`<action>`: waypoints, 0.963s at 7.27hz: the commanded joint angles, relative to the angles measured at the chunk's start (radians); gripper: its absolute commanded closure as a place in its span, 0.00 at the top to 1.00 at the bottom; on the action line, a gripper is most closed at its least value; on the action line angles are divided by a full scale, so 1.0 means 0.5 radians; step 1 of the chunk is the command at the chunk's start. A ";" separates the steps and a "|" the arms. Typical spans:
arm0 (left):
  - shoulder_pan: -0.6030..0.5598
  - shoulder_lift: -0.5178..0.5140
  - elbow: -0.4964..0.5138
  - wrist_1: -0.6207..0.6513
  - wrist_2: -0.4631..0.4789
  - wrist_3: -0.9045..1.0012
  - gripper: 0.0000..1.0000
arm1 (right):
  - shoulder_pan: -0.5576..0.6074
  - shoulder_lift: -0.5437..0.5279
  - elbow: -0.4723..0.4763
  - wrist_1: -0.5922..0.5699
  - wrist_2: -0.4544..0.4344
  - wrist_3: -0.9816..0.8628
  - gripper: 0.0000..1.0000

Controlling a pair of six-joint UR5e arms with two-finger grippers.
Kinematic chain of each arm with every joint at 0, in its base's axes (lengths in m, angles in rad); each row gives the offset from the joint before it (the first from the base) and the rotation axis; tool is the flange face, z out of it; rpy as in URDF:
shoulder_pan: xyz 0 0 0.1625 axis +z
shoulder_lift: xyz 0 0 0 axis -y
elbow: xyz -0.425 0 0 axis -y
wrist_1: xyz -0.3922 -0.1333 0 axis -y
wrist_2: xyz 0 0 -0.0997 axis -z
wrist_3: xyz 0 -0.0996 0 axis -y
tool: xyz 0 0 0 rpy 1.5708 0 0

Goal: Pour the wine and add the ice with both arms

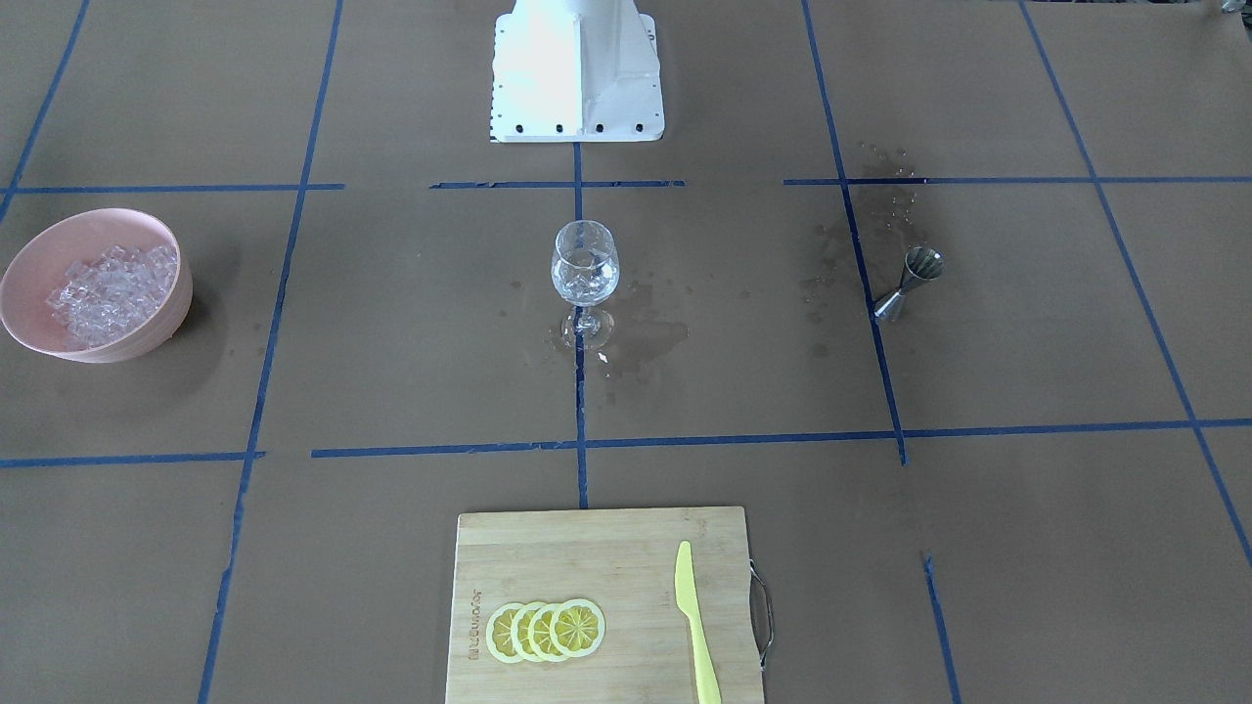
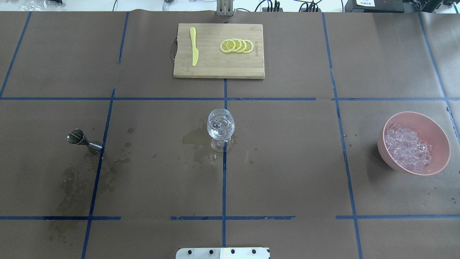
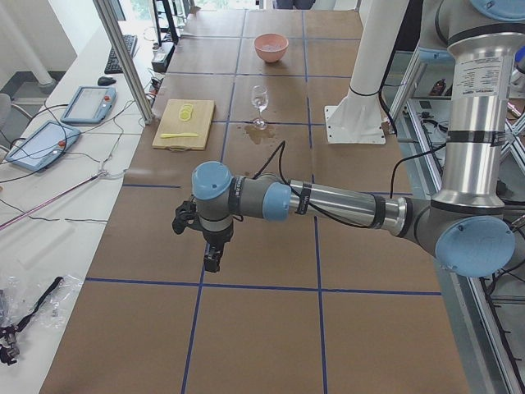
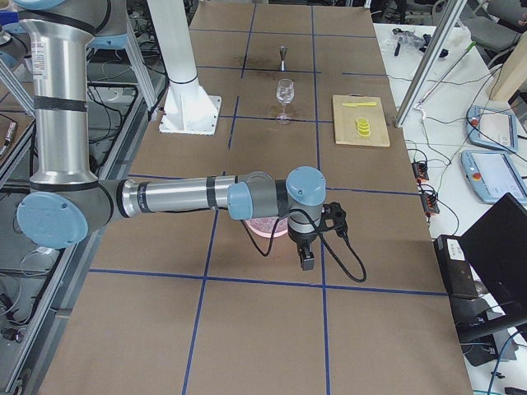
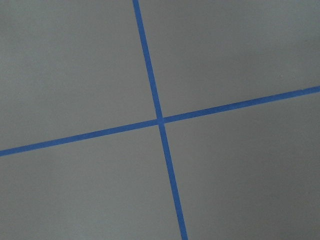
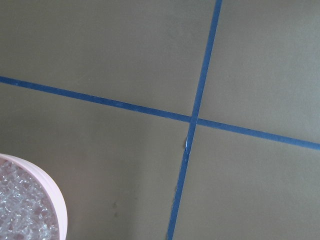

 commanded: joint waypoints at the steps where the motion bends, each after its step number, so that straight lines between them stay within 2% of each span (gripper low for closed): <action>1: -0.037 0.064 0.064 -0.008 -0.141 -0.012 1.00 | 0.007 -0.013 -0.039 0.001 0.049 0.074 1.00; 3: -0.224 0.053 0.102 -0.005 -0.198 -0.012 1.00 | 0.025 -0.041 -0.076 0.004 0.098 0.074 1.00; 7: -0.222 -0.067 0.138 -0.011 -0.195 -0.031 1.00 | 0.026 -0.072 -0.082 0.007 0.086 0.068 1.00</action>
